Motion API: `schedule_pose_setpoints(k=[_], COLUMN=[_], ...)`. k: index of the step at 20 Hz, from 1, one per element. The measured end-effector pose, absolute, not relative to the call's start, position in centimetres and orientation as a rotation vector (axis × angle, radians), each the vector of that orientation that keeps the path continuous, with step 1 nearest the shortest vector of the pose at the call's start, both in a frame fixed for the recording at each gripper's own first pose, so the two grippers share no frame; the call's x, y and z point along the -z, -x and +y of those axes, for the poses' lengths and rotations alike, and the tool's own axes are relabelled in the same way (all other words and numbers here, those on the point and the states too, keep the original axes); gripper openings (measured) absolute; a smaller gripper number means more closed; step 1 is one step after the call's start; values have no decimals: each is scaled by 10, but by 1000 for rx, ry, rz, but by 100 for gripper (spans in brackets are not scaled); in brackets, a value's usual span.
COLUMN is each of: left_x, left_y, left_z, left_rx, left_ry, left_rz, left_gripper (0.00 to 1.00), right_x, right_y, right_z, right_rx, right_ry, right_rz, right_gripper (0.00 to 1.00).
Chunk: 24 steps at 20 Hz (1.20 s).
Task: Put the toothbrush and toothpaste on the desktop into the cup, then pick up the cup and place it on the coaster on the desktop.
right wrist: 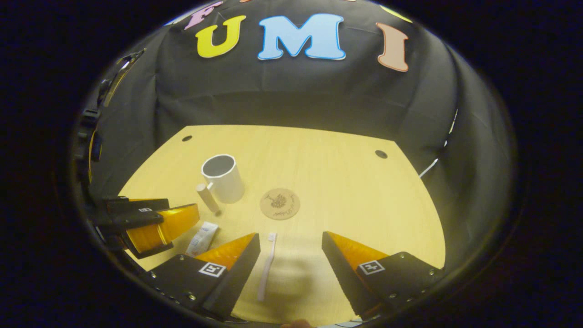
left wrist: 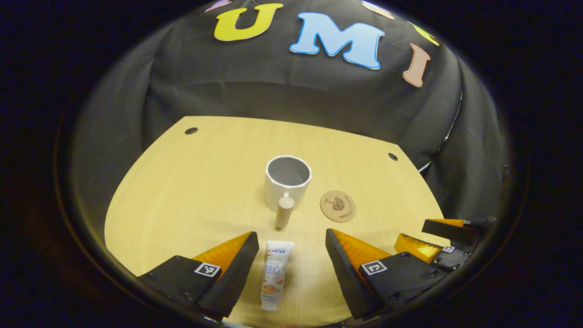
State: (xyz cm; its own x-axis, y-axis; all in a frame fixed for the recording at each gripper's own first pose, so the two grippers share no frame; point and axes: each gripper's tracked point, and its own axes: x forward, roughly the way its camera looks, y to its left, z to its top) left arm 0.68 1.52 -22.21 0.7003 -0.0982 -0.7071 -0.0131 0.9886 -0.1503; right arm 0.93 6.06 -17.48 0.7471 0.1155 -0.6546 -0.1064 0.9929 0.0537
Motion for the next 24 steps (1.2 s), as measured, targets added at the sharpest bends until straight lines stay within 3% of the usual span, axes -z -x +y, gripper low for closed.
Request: schedule_pose_setpoints(k=[5, 12, 24], left_x=[262, 285, 300], left_y=[20, 49, 60], left_z=[20, 28, 31], left_rx=[10, 33, 73], left_ry=[190, 100, 72], left_rz=[1021, 1210, 1380], left_gripper=[95, 98, 98], right_x=[204, 244, 288], right_y=[-1, 16, 20], right_z=[71, 84, 102], right_rx=[-143, -150, -114], right_ry=[-43, -62, -97], right_rz=[836, 1022, 1262], right_gripper=[90, 91, 92])
